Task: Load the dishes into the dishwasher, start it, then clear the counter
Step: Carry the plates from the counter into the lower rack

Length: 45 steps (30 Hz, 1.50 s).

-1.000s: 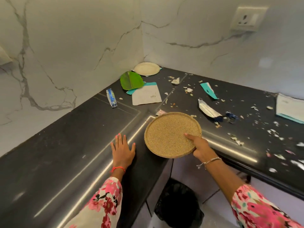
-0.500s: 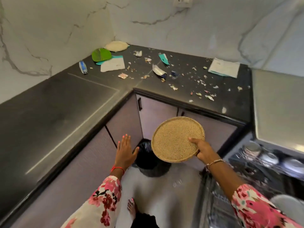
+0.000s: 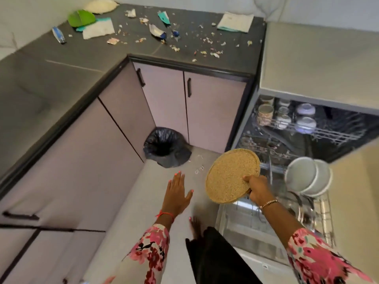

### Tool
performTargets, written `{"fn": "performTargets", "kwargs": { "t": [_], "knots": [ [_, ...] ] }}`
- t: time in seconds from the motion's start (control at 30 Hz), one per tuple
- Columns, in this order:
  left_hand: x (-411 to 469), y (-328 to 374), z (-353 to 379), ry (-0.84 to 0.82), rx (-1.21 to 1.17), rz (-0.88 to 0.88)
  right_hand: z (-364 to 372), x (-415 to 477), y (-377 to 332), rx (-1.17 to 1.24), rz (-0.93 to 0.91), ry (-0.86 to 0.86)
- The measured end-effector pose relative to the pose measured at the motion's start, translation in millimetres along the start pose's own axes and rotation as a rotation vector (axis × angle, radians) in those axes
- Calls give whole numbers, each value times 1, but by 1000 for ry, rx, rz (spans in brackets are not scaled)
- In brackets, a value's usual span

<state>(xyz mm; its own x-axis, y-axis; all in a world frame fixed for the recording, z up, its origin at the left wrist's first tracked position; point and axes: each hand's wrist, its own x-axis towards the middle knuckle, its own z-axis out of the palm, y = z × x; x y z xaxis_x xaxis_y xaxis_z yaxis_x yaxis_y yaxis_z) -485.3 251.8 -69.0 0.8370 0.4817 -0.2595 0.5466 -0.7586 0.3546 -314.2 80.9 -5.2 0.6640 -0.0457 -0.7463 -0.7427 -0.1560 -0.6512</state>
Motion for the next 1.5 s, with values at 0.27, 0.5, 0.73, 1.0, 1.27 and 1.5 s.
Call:
{"fn": "performTargets", "kwargs": {
  "t": [0.27, 0.5, 0.73, 1.0, 1.27, 1.5],
  "knots": [
    [-92, 53, 66, -150, 42, 103, -117, -23, 81, -32, -38, 102],
    [-98, 107, 92, -203, 61, 195, -189, -9, 89, -115, -126, 180],
    [-55, 172, 115, -246, 55, 220, -244, 35, 68, -342, -503, 87],
    [12, 226, 135, -216, 31, 120, -267, 123, 5, -782, -528, -168],
    [57, 235, 143, -219, 19, 81, -233, 168, -44, -999, -528, -346],
    [91, 223, 143, -268, -12, 98, -192, 181, -74, -1472, -669, 20]
  ]
}}
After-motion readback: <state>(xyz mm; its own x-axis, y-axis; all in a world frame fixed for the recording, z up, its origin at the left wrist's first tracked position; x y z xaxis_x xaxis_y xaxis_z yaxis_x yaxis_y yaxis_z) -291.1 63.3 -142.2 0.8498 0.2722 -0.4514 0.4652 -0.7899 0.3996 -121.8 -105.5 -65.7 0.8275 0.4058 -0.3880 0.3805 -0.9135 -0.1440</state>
